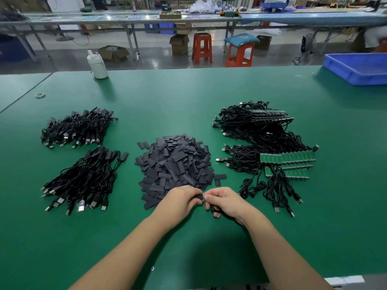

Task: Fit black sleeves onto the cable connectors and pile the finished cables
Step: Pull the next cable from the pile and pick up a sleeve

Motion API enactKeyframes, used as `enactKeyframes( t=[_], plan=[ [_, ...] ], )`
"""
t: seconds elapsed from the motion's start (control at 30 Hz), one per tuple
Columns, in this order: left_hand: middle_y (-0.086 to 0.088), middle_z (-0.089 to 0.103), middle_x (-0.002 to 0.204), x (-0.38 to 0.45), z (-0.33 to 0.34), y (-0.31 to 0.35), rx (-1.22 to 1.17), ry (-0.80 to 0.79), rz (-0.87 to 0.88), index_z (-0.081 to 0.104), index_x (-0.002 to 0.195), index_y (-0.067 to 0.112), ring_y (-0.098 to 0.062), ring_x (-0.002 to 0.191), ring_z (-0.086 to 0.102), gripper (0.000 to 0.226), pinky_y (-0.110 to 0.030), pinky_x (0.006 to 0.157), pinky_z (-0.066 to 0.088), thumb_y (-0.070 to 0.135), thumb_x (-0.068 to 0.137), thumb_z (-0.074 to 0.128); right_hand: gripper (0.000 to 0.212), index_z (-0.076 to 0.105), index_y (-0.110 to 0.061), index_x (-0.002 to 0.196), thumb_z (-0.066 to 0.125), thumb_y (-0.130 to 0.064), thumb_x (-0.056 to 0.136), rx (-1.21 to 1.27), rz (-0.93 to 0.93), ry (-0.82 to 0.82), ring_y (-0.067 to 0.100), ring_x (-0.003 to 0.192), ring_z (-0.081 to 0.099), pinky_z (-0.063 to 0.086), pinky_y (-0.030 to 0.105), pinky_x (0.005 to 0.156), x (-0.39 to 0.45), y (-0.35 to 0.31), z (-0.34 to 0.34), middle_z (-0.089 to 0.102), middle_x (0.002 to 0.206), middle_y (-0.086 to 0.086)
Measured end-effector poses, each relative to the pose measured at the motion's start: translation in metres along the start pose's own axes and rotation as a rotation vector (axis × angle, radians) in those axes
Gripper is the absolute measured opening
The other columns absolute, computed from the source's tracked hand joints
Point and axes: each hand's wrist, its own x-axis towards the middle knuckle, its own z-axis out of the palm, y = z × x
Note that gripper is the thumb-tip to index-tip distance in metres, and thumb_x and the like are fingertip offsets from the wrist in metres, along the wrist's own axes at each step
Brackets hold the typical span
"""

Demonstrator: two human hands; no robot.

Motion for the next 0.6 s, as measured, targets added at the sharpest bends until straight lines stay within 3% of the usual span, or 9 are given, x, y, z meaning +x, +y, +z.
enactKeyframes(
  t=[0.1,0.23,0.6],
  plan=[
    [0.001,0.070,0.107,0.0008,-0.0011,0.0016,-0.005,0.015,0.021,0.070,0.115,0.017,-0.015,0.099,0.063,0.023,-0.029,0.091,0.048,0.025,0.094,0.063,0.020,0.068,-0.005,0.094,0.056,-0.019,0.102,-0.015,-0.014,-0.018,0.012,0.051,0.052,0.049,0.025,0.052,-0.0005,-0.0008,-0.0004,0.062,0.077,0.011],
    [0.001,0.070,0.105,0.0035,-0.0059,0.0023,0.002,-0.018,0.035,0.070,0.114,0.015,-0.017,0.098,0.064,0.023,-0.032,0.090,0.049,0.024,0.095,0.063,0.026,0.067,-0.002,0.096,0.052,-0.021,0.104,-0.058,-0.019,-0.022,0.014,0.051,0.053,0.049,0.025,0.053,0.0001,-0.0010,-0.0003,0.056,0.081,0.020],
    [-0.001,0.071,0.105,-0.0025,0.0011,0.0046,0.006,0.012,-0.019,0.070,0.115,0.017,-0.017,0.097,0.064,0.023,-0.031,0.089,0.049,0.026,0.095,0.061,0.019,0.070,-0.002,0.102,0.058,-0.018,0.100,0.042,-0.009,-0.028,0.013,0.054,0.052,0.051,0.024,0.053,0.0005,-0.0008,-0.0007,0.072,0.079,0.007]
  ],
)
